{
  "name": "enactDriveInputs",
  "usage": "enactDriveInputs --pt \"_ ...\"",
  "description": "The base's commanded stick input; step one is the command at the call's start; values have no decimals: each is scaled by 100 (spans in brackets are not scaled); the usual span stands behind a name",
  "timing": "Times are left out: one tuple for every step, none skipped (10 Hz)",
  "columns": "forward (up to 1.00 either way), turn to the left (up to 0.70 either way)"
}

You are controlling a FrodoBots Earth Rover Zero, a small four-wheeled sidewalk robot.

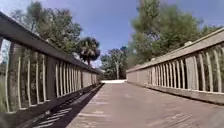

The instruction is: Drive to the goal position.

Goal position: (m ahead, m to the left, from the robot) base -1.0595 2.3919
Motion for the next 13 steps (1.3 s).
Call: enactDriveInputs --pt "45 2" --pt "45 2" --pt "45 2" --pt "45 2" --pt "45 2" --pt "45 2" --pt "45 2" --pt "45 2" --pt "45 2" --pt "45 2" --pt "45 2" --pt "45 2" --pt "45 2"
